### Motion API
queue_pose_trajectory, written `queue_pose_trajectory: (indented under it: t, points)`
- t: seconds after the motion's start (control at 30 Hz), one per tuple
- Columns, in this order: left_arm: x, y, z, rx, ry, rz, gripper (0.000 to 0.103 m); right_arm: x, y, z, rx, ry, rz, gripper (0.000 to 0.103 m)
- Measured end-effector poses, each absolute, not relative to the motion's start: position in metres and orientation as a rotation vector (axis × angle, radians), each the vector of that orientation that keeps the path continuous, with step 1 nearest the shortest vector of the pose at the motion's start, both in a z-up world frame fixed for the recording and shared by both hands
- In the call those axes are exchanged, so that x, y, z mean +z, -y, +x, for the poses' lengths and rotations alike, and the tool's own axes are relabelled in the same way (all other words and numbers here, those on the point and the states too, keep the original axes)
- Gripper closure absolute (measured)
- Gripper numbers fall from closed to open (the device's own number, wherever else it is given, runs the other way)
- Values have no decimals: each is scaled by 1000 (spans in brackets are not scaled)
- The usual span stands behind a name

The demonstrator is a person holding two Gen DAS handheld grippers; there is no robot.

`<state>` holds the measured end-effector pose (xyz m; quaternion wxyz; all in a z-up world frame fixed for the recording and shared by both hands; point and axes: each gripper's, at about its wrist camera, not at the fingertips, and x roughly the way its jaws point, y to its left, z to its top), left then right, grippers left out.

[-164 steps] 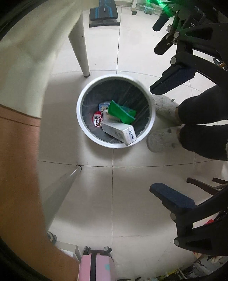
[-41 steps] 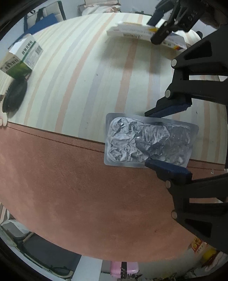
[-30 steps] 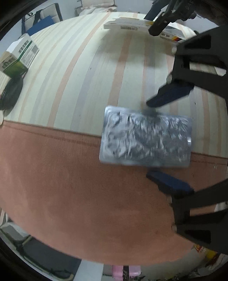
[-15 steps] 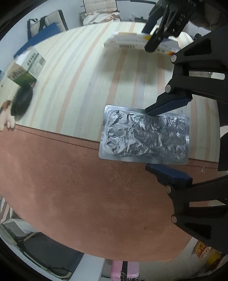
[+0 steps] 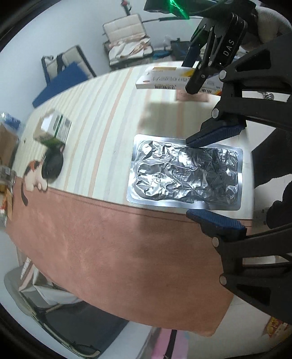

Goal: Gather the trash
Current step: 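Lift the blister pack and medicine box off the table toward the bin, then lower both tools over the bin and open them to drop the items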

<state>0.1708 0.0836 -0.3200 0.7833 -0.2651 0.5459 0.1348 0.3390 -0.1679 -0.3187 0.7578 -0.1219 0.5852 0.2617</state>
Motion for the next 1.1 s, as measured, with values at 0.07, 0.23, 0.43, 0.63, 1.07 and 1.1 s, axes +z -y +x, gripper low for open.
queue_pose_trajectory:
  t: [0.07, 0.23, 0.43, 0.63, 1.07, 1.1]
  points:
    - [-313, -63, 171, 261, -1168, -557, 50, -315, 176, 315, 557, -1257, -246, 25]
    - [-321, -43, 128, 153, -1157, -543, 50, -318, 207, 239, 489, -1256, -159, 25]
    - [-352, -21, 76, 75, -1221, -563, 50, -356, 240, 151, 429, -1329, -71, 25]
    - [-427, -7, 45, 63, -1360, -604, 50, -435, 257, 96, 403, -1480, -53, 26]
    - [-677, -2, 63, 105, -1566, -661, 29, -700, 249, 105, 447, -1625, -10, 25]
    - [-688, -4, 61, 113, -1566, -663, 18, -719, 247, 111, 473, -1640, 18, 23]
